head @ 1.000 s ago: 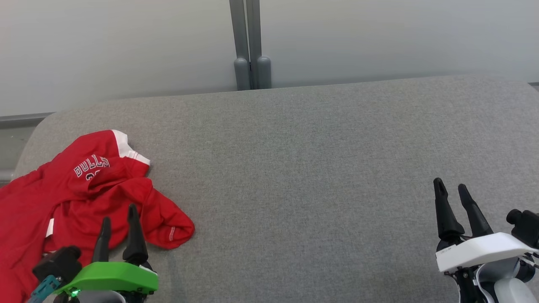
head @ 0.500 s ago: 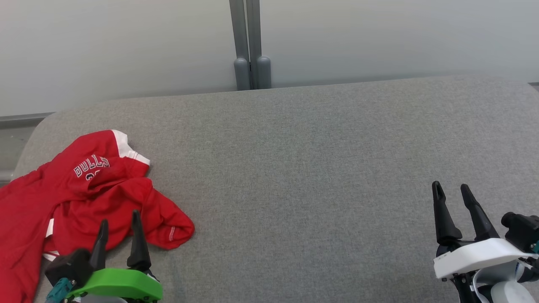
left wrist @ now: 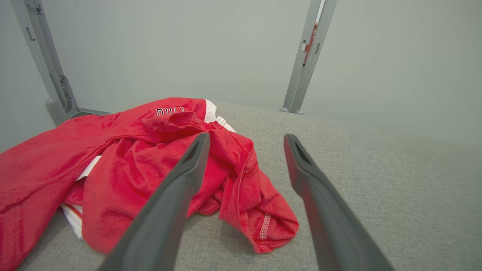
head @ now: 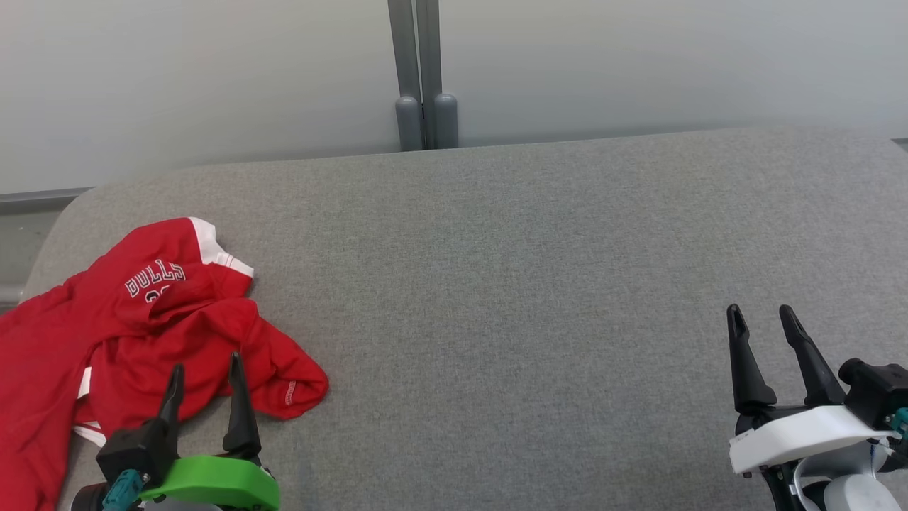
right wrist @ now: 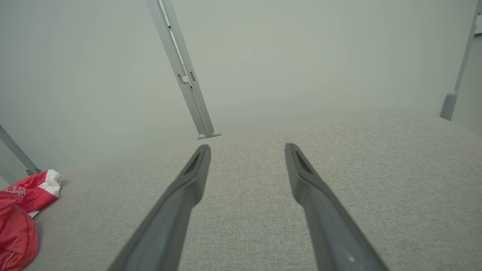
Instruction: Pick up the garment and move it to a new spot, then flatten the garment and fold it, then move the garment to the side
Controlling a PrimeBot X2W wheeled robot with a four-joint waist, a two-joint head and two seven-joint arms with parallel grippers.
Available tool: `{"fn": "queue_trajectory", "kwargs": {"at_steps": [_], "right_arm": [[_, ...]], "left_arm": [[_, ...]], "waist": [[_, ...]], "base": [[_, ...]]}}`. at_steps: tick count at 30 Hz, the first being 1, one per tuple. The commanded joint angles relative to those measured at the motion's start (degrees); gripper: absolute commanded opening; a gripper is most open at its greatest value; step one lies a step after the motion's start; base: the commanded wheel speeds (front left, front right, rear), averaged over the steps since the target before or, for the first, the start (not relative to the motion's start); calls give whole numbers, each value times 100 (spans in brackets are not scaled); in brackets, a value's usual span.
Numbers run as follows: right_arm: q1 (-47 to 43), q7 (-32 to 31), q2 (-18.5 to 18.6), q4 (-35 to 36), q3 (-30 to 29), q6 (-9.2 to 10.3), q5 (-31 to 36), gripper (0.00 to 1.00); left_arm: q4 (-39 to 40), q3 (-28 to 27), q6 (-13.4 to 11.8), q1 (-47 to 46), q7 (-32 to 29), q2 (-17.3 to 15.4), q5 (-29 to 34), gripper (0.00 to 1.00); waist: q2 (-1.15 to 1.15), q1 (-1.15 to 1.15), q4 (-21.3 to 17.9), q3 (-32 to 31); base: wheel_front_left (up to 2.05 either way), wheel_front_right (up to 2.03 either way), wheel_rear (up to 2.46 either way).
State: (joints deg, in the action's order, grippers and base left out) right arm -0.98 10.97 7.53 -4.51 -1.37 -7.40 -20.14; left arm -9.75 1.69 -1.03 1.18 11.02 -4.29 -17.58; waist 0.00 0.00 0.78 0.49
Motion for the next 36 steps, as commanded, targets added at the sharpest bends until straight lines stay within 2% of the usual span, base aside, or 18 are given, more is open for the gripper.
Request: {"fn": "queue_trajectory", "kwargs": {"at_steps": [1,13,36], "right_arm": [[-40,59,33,66,-18,-13,153,100],[-137,206,43,105,-23,-14,653,100],[-376,432,55,44,-170,-10,1305,100]], "left_arm": [[61,-2,-39,45,46,-57,151,100],[63,31,-15,80,198,-98,688,100],[-13,-159,76,217,431,16,1595,100]], "waist": [[0,0,1,12],[0,0,-10,41],[0,0,11,-11]], "base": [[0,0,0],[0,0,0],[0,0,0]]}}
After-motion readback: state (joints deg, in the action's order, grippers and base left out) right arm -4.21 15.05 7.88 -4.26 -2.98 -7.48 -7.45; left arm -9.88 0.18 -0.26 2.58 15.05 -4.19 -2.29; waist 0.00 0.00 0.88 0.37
